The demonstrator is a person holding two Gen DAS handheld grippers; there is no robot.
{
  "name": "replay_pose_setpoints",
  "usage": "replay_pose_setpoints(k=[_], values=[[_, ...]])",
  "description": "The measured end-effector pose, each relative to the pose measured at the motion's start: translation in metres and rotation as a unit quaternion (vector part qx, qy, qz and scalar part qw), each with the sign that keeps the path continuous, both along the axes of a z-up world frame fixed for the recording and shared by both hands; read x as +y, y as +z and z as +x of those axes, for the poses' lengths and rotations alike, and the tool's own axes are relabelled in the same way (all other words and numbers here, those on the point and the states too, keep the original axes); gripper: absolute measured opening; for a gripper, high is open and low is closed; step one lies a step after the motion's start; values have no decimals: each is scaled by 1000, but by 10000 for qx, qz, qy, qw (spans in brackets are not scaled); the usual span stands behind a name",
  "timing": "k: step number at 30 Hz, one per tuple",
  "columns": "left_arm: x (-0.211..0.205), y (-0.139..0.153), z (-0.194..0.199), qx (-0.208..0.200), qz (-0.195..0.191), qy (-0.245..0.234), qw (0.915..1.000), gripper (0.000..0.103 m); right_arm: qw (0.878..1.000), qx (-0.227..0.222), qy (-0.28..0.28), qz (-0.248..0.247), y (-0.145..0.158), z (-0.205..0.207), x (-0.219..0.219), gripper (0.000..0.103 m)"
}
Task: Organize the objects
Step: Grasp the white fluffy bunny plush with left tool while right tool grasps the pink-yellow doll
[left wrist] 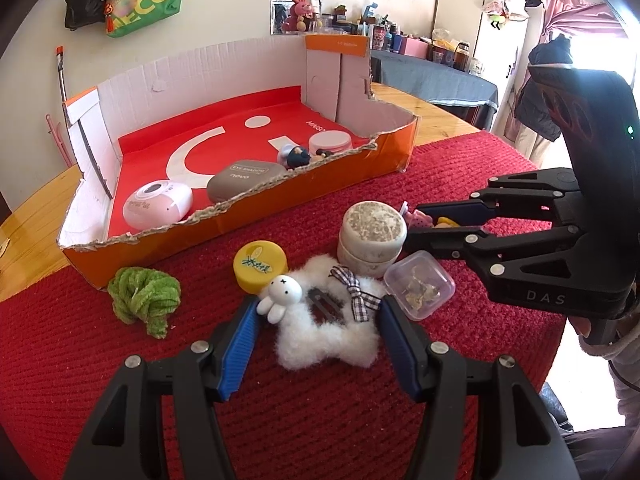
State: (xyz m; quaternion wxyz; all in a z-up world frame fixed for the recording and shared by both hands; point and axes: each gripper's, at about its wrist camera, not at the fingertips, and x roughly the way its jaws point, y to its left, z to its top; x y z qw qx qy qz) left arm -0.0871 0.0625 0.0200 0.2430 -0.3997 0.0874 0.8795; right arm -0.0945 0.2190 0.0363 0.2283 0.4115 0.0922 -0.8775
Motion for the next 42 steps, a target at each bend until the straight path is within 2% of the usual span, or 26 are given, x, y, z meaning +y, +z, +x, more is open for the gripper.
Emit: replay_pose_setpoints(k=[5,8,14,18,34,42], values=[[-3,2,0,-8,83,33,10000,48,9999,100,9,37,-1,3,-2,20],[-6,6,5,54,111,71,9999,44,9999,80,-21,-100,0,6,0,20],[-15,18,15,211,262,91,9994,44,9988,240,-63,-413,16,16,5,20],[-20,25,19,225,391,59,9990,44,9986,333,-92,-395,23,19,4,20],[-25,29,25,268,467,55,9985,44,9985,340,-161,-404,23,20,7,20],[-28,13,25,-22,397,69,9992,44,9987,305,-231,-344,8,24,7,20]])
